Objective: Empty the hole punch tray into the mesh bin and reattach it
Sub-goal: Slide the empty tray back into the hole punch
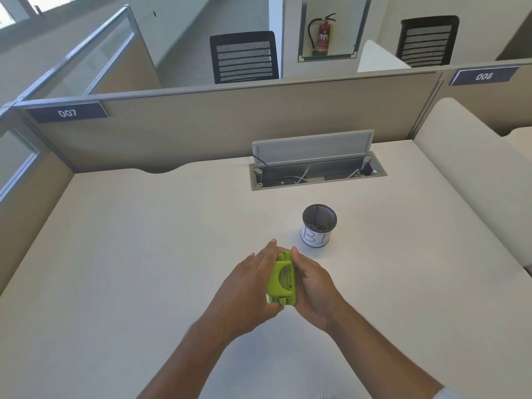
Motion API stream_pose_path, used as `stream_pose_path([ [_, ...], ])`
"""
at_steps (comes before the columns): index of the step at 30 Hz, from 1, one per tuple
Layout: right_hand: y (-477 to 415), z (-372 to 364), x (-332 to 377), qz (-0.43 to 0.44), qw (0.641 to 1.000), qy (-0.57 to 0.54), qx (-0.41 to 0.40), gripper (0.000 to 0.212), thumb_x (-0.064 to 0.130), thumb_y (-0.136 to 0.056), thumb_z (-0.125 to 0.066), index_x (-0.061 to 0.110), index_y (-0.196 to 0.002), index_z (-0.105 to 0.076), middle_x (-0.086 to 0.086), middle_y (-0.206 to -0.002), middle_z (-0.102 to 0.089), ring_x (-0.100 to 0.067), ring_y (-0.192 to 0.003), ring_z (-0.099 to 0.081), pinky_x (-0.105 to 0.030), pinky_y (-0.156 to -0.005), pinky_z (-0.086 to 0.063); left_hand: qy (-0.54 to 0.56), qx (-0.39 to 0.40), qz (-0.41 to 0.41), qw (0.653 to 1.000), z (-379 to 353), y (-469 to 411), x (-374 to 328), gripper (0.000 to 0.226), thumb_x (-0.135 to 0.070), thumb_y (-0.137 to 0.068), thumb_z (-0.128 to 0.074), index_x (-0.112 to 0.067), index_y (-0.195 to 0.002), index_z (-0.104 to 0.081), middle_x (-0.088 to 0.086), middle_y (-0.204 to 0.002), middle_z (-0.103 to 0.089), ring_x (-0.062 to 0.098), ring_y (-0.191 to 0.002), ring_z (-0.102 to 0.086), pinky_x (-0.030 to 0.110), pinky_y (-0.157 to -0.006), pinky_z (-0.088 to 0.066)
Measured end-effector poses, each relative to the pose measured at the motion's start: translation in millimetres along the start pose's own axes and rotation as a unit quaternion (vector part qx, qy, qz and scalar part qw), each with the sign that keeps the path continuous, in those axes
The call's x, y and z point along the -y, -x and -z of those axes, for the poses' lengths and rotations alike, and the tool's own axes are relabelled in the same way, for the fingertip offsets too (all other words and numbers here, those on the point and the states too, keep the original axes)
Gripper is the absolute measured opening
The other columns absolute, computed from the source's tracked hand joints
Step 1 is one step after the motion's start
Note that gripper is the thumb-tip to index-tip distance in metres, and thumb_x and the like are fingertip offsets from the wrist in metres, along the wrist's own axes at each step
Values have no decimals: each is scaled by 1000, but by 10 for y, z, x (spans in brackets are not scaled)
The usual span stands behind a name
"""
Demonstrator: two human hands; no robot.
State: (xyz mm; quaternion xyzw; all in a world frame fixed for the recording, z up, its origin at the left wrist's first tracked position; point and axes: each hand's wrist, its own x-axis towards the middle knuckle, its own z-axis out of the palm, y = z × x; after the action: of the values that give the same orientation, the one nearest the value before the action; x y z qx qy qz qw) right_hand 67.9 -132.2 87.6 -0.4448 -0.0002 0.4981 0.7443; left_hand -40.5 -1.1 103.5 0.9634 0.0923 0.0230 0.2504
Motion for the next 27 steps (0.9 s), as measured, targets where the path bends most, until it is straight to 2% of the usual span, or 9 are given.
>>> stream_pose_path([
  [5,-2,16,-13,28,998,43,-25,46,37,-112,-43,6,-134,-69,-22,-127,-72,-33,-111,-67,-41,-80,-60,-40,11,-9,999,-32,-35,-2,108,-46,-82,-85,-31,-167,-20,-6,-179,-27,24,-152,-47,31,-124,-36],
  [8,-43,35,18,53,993,78,-69,41,29,-111,-48,-4,-123,-70,-27,-116,-74,-41,-103,-72,-50,-82,-62,63,24,43,997,-67,-27,43,114,-44,-76,-93,-42,-164,-21,-21,-170,-35,12,-144,-54,26,-111,-47],
  [11,-69,50,73,63,990,74,-104,37,25,-110,-51,-5,-117,-72,-35,-114,-75,-48,-101,-73,-61,-91,-60,352,37,163,921,-58,17,113,123,-36,-66,-101,-35,-167,-31,-21,-154,-53,3,-142,-56,29,-118,-45],
  [13,-79,48,82,65,987,86,-122,33,23,-109,-53,-2,-110,-76,-31,-106,-76,-39,-89,-73,-51,-79,-63,475,37,202,855,-67,49,168,94,-36,-75,-94,-29,-158,-51,-14,-148,-69,12,-133,-69,39,-114,-53],
  [15,-93,44,48,68,982,107,-140,29,22,-107,-57,2,-104,-78,-24,-100,-78,-30,-81,-73,-42,-68,-64,503,45,195,841,-76,72,152,52,-31,-91,-80,-34,-142,-68,-3,-135,-79,24,-122,-77,45,-107,-58],
  [17,-110,63,7,75,976,126,-162,27,20,-106,-60,1,-103,-79,-25,-102,-79,-28,-83,-73,-42,-68,-64,524,43,190,829,-112,97,126,36,-23,-102,-68,-37,-134,-74,6,-130,-81,32,-118,-79,45,-104,-62],
  [21,-123,99,-20,98,964,177,-171,23,17,-103,-64,4,-96,-81,-16,-95,-82,-25,-85,-76,-42,-69,-66,571,7,243,784,-164,96,145,33,-23,-115,-49,-25,-127,-79,15,-124,-82,41,-110,-80,47,-97,-66],
  [24,-141,92,-57,106,955,219,-172,18,18,-99,-70,8,-89,-82,-18,-93,-82,-24,-83,-75,-51,-78,-67,548,-16,256,796,-226,72,152,33,-12,-112,-53,-23,-118,-83,19,-112,-85,42,-98,-83,46,-83,-69],
  [27,-141,82,-59,99,957,221,-162,17,22,-96,-75,9,-87,-81,-18,-95,-82,-21,-80,-76,-43,-70,-67,538,-31,251,804,-277,47,108,30,-9,-97,-66,-27,-111,-85,16,-107,-86,41,-93,-84,46,-75,-70],
])
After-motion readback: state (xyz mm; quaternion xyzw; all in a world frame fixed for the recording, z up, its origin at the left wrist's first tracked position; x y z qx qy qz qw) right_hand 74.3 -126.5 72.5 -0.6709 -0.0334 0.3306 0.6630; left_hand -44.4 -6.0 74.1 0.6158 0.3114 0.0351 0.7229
